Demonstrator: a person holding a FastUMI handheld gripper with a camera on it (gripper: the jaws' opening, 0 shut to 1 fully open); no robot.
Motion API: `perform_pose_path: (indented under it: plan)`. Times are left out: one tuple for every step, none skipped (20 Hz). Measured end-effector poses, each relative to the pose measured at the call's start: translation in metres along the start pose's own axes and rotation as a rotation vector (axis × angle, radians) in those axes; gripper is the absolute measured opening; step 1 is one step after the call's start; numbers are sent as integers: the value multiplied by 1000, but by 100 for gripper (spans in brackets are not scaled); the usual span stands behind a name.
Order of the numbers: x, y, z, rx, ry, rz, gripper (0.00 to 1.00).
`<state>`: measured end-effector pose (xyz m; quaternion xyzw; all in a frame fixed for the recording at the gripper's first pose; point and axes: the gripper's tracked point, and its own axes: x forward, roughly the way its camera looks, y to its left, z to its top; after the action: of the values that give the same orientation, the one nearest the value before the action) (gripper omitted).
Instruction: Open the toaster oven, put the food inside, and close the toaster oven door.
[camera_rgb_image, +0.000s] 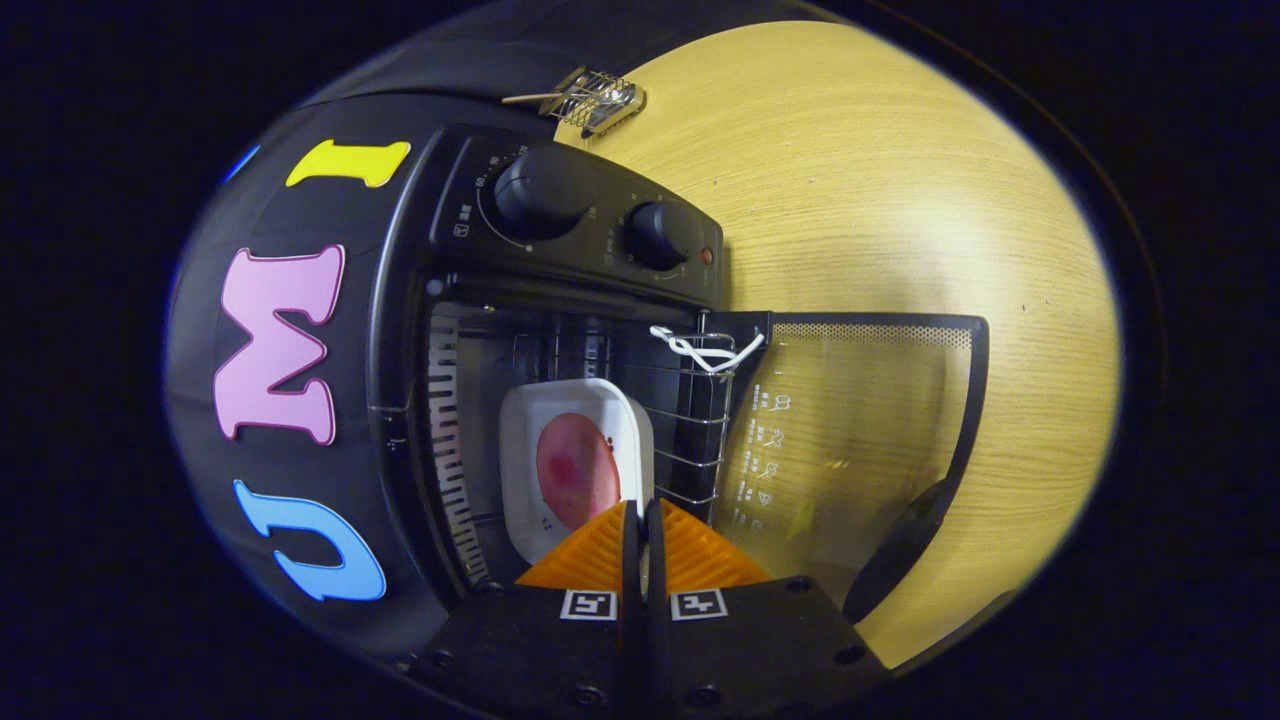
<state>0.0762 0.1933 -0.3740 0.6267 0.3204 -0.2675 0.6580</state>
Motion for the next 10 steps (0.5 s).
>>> perform_pose_path:
  plan:
    - [2, 1, 0, 7, -8, 0, 5]
    - [4, 2, 0, 5, -16, 1, 5]
    - [4, 2, 0, 5, -19, -1, 6]
    - [4, 2, -1, 6, -22, -1, 7]
    - [5, 1, -4, 9, -13, -1, 9]
    - [5, 3, -6, 16, -8, 6, 10]
    - [3, 3, -6, 25, 2, 14, 11]
    - [2, 6, -8, 36, 8, 30, 12]
    - [-1, 7, -9, 46, 21, 42, 16]
    - [-5, 6, -11, 45, 36, 45, 22]
